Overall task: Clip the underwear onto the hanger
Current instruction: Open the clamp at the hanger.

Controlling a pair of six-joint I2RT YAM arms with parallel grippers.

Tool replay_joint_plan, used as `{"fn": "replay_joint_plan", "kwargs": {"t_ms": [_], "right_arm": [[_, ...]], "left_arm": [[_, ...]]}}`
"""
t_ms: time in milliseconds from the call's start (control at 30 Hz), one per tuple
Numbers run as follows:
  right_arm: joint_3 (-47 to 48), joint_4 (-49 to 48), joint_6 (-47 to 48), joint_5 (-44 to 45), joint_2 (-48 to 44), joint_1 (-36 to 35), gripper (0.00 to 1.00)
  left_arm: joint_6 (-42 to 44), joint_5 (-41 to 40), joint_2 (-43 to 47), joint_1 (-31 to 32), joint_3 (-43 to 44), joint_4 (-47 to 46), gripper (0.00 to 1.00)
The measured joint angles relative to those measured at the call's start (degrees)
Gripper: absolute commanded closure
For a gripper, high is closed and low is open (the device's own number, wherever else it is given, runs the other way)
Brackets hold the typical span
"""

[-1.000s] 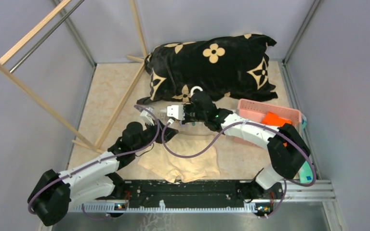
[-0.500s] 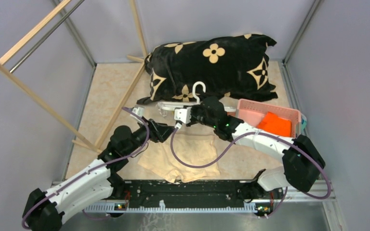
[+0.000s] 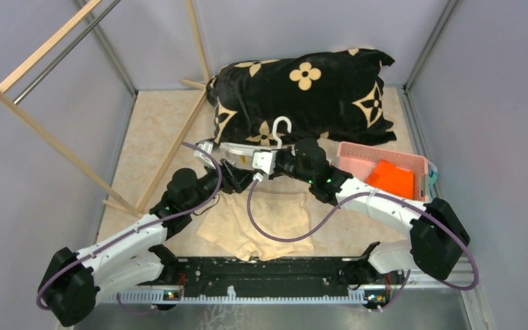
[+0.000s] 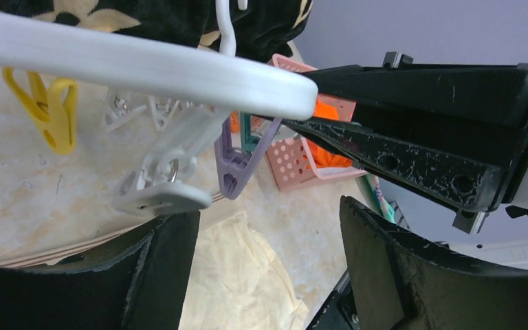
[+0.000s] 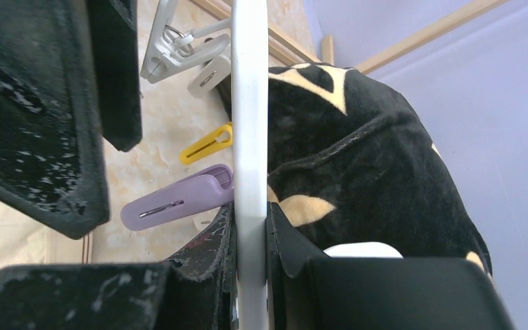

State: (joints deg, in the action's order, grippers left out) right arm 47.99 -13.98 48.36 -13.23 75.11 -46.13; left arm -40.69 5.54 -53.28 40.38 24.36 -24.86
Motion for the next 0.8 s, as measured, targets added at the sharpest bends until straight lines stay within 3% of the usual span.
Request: {"fn": "replay_joint_plan", "kwargs": {"t_ms": [300,800], "right_arm": [[0.0,0.5,-1.1,-1.6,-1.9,0.0,1.0],[0.0,3.1,-1.7,-3.1,-4.3,0.1,1.0]], "left_arm": [[-0.5,-0.6,-3.7,0.0,2.1,-2.3,0.22],[1.1,-1.3,-8.4,0.0,6.1,-3.5,0.34]]}}
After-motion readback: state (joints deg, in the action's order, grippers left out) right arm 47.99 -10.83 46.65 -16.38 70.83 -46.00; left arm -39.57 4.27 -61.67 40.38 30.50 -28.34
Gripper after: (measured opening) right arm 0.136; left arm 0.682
